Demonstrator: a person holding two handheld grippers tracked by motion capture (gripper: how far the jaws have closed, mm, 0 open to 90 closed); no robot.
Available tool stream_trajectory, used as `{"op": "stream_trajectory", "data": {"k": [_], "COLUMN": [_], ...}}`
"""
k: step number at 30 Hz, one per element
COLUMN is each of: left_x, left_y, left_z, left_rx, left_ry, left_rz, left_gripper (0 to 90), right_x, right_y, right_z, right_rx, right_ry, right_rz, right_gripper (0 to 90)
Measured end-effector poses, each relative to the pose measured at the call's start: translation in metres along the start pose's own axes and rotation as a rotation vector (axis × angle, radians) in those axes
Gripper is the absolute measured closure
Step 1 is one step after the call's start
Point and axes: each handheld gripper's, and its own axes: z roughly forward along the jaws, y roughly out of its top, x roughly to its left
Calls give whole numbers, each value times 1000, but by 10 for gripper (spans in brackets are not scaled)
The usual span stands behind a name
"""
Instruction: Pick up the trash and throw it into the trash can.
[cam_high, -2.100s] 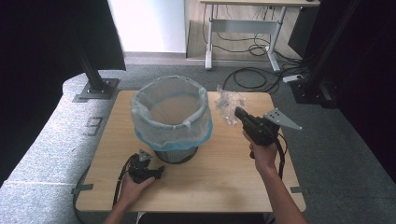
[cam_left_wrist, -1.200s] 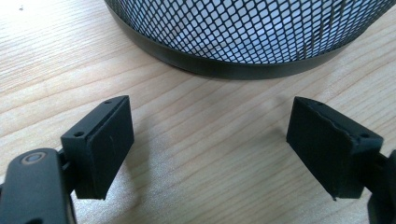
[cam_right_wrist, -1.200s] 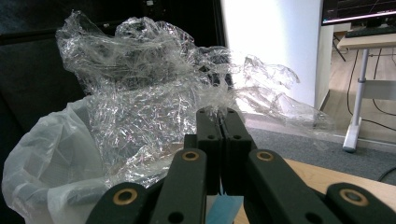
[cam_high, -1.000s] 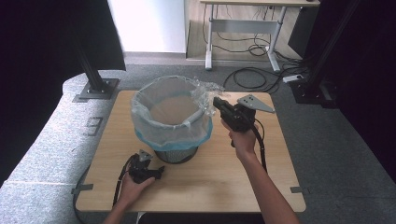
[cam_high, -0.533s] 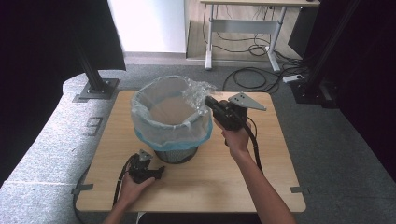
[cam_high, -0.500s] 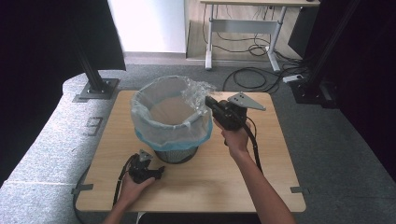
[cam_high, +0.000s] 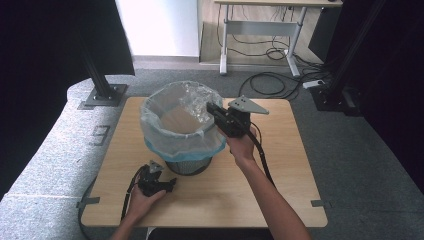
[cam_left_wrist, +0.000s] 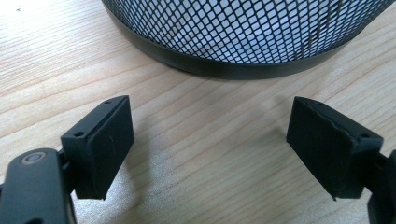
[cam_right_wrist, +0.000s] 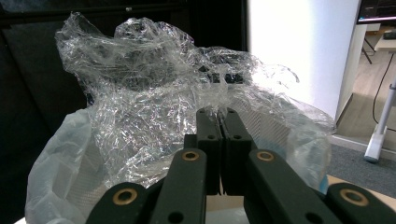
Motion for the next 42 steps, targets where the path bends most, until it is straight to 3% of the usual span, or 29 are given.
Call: {"op": "stream_trajectory", "data": {"k": [11,29,31,32,35,37,42], "left_x": [0,0,0,0,0,0,0], "left_y": [0,0,0,0,0,0,0], "left_z": [0,0,0,0,0,0,0], "left_rx": [-1,-1,-1,-1,-1,-1,0], "left_ry": [-1,0,0,-1,0,0,-1], "left_rz": [1,1,1,1,1,1,1], "left_gripper": [147,147,146,147,146,147,147], "right_x": [5,13,13,15,16,15,10], "right_y": [-2,1,1,1,2,2,1], "right_z": [19,29,28,27,26,24,16], "right_rx": [25,22,15,1,3,14,13], "right_ry": [3,11,-2,-35,-82,-99,-108], "right_rz": [-4,-16,-23,-43,-58,-57,-49], "right_gripper": [877,865,754,610,393,348,337]}}
